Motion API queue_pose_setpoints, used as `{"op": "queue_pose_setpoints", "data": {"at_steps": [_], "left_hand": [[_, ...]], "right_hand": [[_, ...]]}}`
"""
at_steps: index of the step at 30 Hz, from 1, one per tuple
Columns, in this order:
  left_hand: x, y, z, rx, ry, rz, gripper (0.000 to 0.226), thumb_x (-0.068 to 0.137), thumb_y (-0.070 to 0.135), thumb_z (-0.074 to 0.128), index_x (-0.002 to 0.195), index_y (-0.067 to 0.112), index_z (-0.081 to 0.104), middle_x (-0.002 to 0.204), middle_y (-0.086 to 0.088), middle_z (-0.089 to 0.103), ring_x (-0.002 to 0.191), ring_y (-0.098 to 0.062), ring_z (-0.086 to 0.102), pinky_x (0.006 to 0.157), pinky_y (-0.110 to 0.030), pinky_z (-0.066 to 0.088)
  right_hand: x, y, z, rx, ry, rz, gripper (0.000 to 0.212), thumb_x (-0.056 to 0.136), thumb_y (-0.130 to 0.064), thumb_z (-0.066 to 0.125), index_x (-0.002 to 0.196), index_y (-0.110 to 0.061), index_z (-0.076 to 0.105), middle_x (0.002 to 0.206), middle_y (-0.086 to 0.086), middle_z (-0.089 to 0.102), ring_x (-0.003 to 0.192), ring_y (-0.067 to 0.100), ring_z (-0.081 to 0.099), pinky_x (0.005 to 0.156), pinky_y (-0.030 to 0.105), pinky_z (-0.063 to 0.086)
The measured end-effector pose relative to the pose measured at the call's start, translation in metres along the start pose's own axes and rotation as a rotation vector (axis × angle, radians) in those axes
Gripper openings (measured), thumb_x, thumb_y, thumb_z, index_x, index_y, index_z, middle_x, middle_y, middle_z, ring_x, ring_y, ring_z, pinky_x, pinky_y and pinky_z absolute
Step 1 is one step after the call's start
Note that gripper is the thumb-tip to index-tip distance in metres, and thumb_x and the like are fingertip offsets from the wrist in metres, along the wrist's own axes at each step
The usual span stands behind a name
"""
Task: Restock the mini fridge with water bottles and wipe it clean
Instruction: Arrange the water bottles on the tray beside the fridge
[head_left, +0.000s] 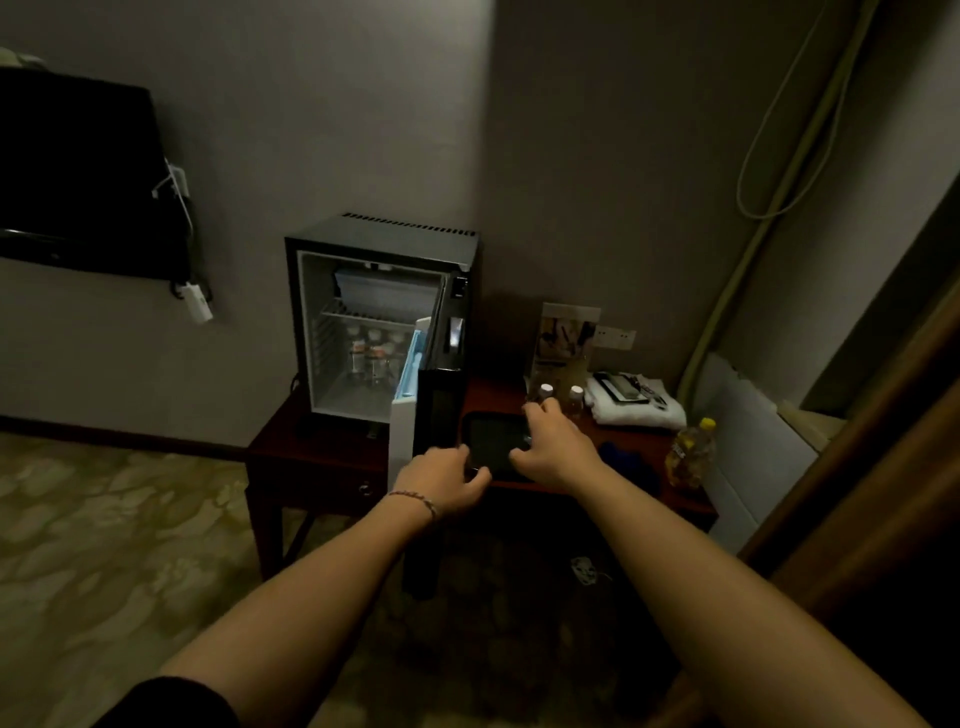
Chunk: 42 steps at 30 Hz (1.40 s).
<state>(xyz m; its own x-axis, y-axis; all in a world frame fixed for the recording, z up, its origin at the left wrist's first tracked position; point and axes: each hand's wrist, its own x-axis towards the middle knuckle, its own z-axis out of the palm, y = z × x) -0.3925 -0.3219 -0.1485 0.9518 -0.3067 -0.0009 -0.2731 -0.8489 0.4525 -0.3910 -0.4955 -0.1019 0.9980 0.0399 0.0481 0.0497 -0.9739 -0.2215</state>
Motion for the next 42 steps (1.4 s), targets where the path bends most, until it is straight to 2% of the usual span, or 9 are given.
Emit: {"op": "queue_pose_setpoints", "data": {"at_steps": [4, 9, 11, 14, 17, 21, 24, 31, 42], "left_hand": [[-0.012, -0.031, -0.030, 0.027, 0.039, -0.011, 0.037, 0.093, 0.057, 0.049, 0.077, 0.023, 0.054, 0.079, 0.001, 0.061, 0.069, -0.014, 0.059, 0.061, -0.032, 0.048], [-0.019, -0.097, -0.080, 0.101, 0.187, 0.037, 0.040, 0.089, 0.061, 0.048, 0.075, 0.023, 0.049, 0.080, 0.002, 0.057, 0.078, -0.021, 0.061, 0.061, -0.031, 0.044], [-0.018, -0.123, -0.101, 0.125, 0.188, 0.021, 0.040, 0.089, 0.061, 0.047, 0.078, 0.023, 0.051, 0.085, -0.001, 0.057, 0.079, -0.022, 0.058, 0.065, -0.033, 0.047], [-0.013, -0.160, -0.136, 0.162, 0.168, 0.003, 0.043, 0.088, 0.063, 0.047, 0.087, 0.020, 0.055, 0.095, -0.005, 0.059, 0.085, -0.024, 0.058, 0.075, -0.037, 0.051], [-0.008, -0.191, -0.162, 0.201, 0.176, 0.023, 0.046, 0.089, 0.065, 0.044, 0.097, 0.021, 0.055, 0.106, -0.008, 0.058, 0.096, -0.026, 0.058, 0.084, -0.040, 0.051], [-0.005, -0.223, -0.182, 0.265, 0.170, 0.055, 0.059, 0.090, 0.067, 0.041, 0.119, 0.019, 0.057, 0.118, -0.008, 0.056, 0.108, -0.028, 0.056, 0.087, -0.043, 0.051], [0.006, -0.243, -0.185, 0.278, 0.159, 0.044, 0.061, 0.089, 0.068, 0.041, 0.125, 0.021, 0.055, 0.124, -0.007, 0.054, 0.113, -0.027, 0.053, 0.089, -0.044, 0.050], [0.061, -0.274, -0.182, 0.277, 0.085, 0.047, 0.064, 0.090, 0.067, 0.040, 0.132, 0.021, 0.051, 0.130, -0.007, 0.051, 0.119, -0.027, 0.049, 0.092, -0.045, 0.048], [0.201, -0.313, -0.168, 0.258, 0.028, 0.011, 0.071, 0.088, 0.071, 0.038, 0.140, 0.024, 0.045, 0.137, -0.005, 0.047, 0.122, -0.026, 0.047, 0.093, -0.046, 0.048]], "right_hand": [[-0.006, -0.039, -0.014, -0.005, 0.106, -0.070, 0.043, 0.088, -0.034, 0.063, 0.124, -0.016, 0.048, 0.125, 0.006, 0.043, 0.108, 0.026, 0.054, 0.084, 0.045, 0.054], [-0.011, -0.112, -0.028, 0.033, 0.496, -0.121, 0.028, 0.085, -0.025, 0.061, 0.106, -0.008, 0.055, 0.109, 0.011, 0.049, 0.094, 0.032, 0.058, 0.072, 0.046, 0.054], [-0.009, -0.141, -0.030, 0.004, 0.532, -0.174, 0.027, 0.085, -0.023, 0.062, 0.106, -0.007, 0.056, 0.108, 0.012, 0.050, 0.092, 0.031, 0.058, 0.069, 0.045, 0.055], [0.003, -0.188, -0.025, -0.050, 0.455, -0.181, 0.031, 0.087, -0.031, 0.062, 0.110, -0.010, 0.056, 0.110, 0.009, 0.051, 0.095, 0.029, 0.058, 0.070, 0.045, 0.056], [0.020, -0.220, -0.007, -0.085, 0.283, -0.127, 0.037, 0.089, -0.038, 0.058, 0.116, -0.013, 0.054, 0.117, 0.009, 0.051, 0.104, 0.032, 0.059, 0.078, 0.043, 0.053], [0.041, -0.244, 0.020, -0.061, 0.146, -0.072, 0.043, 0.088, -0.041, 0.058, 0.121, -0.014, 0.054, 0.123, 0.010, 0.051, 0.112, 0.032, 0.056, 0.084, 0.038, 0.046], [0.062, -0.254, 0.037, -0.076, 0.058, -0.066, 0.043, 0.087, -0.045, 0.060, 0.117, -0.015, 0.054, 0.121, 0.009, 0.049, 0.111, 0.031, 0.055, 0.090, 0.043, 0.050], [0.135, -0.265, 0.064, -0.088, 0.007, -0.059, 0.044, 0.089, -0.047, 0.059, 0.118, -0.016, 0.050, 0.121, 0.007, 0.046, 0.110, 0.029, 0.055, 0.084, 0.041, 0.048], [0.274, -0.234, 0.109, -0.057, -0.063, 0.027, 0.052, 0.088, -0.053, 0.060, 0.127, -0.021, 0.048, 0.129, 0.006, 0.042, 0.117, 0.028, 0.050, 0.092, 0.046, 0.050]]}}
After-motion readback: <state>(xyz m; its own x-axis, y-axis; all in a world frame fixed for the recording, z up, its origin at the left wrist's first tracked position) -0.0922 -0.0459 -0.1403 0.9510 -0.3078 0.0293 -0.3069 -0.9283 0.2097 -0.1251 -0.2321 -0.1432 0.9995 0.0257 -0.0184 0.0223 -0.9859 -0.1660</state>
